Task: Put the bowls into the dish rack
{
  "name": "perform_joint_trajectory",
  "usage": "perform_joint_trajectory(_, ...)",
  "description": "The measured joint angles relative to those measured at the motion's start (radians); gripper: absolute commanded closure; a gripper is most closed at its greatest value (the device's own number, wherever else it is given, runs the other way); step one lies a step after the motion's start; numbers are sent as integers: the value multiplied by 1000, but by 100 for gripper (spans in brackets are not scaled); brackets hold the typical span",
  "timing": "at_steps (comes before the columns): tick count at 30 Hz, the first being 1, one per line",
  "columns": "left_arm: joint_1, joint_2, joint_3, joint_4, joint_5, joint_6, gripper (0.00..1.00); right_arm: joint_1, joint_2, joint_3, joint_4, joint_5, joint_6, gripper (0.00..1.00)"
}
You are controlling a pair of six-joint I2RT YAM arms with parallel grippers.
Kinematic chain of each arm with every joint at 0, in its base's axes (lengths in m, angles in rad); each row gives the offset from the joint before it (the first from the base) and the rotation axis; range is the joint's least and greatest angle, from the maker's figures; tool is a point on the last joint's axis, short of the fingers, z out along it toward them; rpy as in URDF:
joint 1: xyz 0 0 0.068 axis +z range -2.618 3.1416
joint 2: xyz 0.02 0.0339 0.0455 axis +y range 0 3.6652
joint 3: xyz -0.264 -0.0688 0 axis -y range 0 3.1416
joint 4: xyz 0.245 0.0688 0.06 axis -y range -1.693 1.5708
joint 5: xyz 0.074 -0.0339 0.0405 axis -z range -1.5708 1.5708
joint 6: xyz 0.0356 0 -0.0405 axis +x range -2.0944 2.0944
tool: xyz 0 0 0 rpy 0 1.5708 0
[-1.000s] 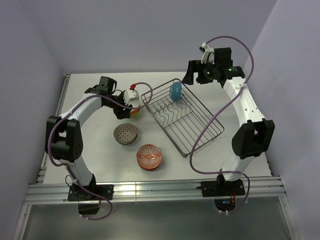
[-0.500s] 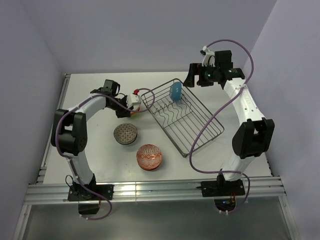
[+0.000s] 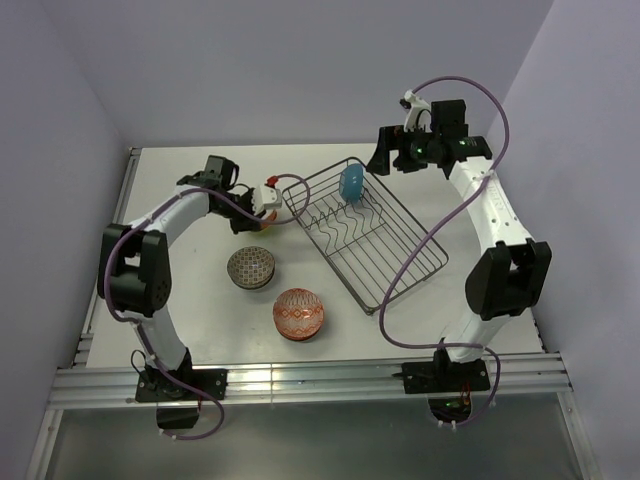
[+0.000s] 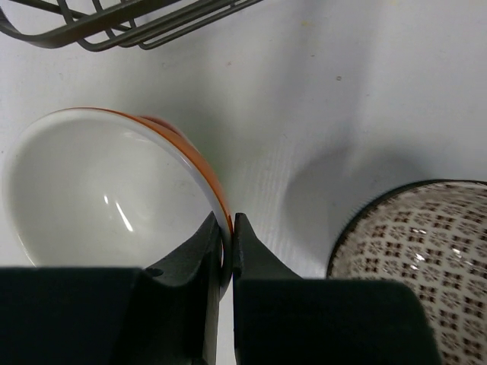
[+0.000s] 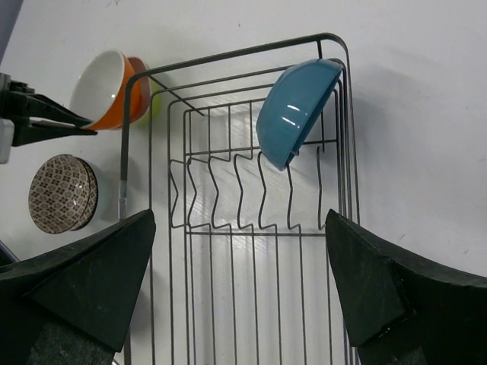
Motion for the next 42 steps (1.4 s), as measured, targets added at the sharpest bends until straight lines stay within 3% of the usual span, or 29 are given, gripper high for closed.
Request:
perform_joint_trajectory(7, 4, -83, 169, -168, 39, -30, 100, -1, -107, -27, 29, -39, -105, 0)
perform_joint_trajectory(15, 23, -160, 358, -399, 257, -50, 100, -1, -334, -167, 100, -118, -293, 0)
perform_joint_trajectory(22, 3, -227, 352, -528, 500, -74, 100, 13, -534, -315, 140, -178, -565, 0)
perform_joint_trajectory(28, -17, -261, 245, -640, 725, -47, 100, 146, -634, -382, 80, -198, -864, 0)
perform_joint_trajectory(34, -48, -262, 113, -687, 786, -26, 100, 364, -698, -498, 63, -195, -1084, 0)
perform_joint_trajectory(42, -131, -325, 39, -702, 809, -12, 100, 559, -700, -517, 66, -225, -1180, 0)
